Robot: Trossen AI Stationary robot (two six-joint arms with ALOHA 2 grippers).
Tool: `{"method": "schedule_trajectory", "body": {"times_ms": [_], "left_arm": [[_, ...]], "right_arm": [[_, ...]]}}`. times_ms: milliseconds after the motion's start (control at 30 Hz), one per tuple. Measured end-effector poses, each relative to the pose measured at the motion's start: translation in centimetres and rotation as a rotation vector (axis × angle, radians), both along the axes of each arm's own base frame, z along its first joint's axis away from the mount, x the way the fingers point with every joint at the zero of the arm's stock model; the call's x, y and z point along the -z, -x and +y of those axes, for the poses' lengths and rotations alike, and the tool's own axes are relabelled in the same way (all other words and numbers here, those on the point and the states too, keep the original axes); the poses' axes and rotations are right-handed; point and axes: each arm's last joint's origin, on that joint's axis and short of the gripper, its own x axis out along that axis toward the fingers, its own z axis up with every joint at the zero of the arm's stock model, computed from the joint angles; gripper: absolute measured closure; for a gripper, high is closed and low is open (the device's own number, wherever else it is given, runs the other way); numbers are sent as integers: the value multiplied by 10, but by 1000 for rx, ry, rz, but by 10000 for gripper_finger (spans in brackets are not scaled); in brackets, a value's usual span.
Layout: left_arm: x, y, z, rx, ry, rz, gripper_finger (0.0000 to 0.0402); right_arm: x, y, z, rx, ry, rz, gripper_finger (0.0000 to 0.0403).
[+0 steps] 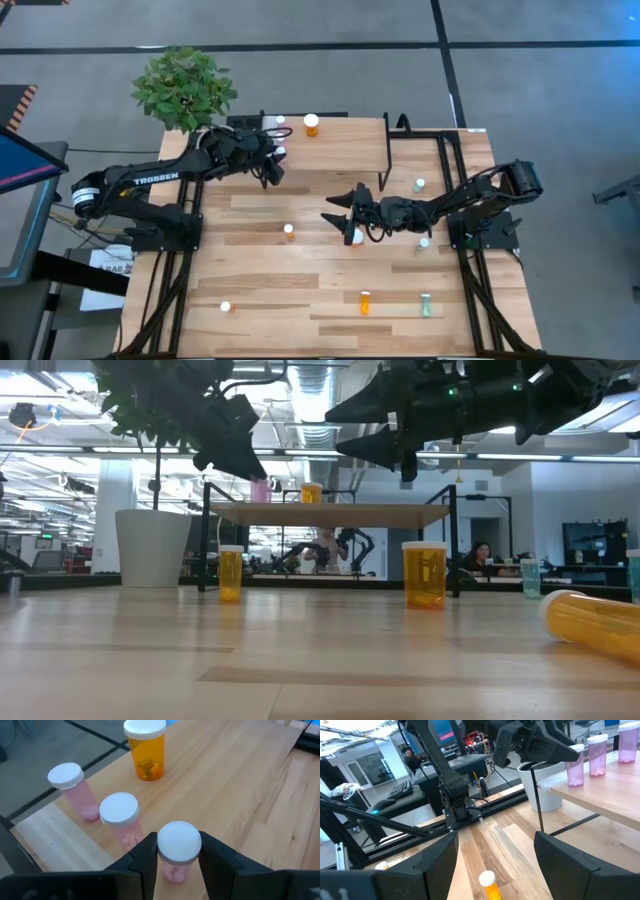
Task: Pick and place medicine bottles onto shelf by color
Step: Put the pink pill bottle on the shelf aligned with the other pink bottle
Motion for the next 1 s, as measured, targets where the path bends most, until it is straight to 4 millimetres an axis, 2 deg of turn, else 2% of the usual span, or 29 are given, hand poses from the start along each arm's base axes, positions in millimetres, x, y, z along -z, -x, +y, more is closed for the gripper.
{"method": "schedule_trajectory", "body": {"times_ms": [500, 600, 833, 1000], "left_arm": [[-3, 1, 0, 5, 6, 27, 289], [-1, 1, -1, 7, 15, 45, 271], [1, 3, 0, -18, 6, 69, 201], [1, 2, 0, -19, 4, 66, 176]], "right_arm": [[0, 0, -2, 5, 1, 0, 117], [0, 0, -2, 5, 2, 1, 117], [0, 0, -2, 5, 2, 0, 117], [0, 0, -2, 5, 2, 0, 117]]}}
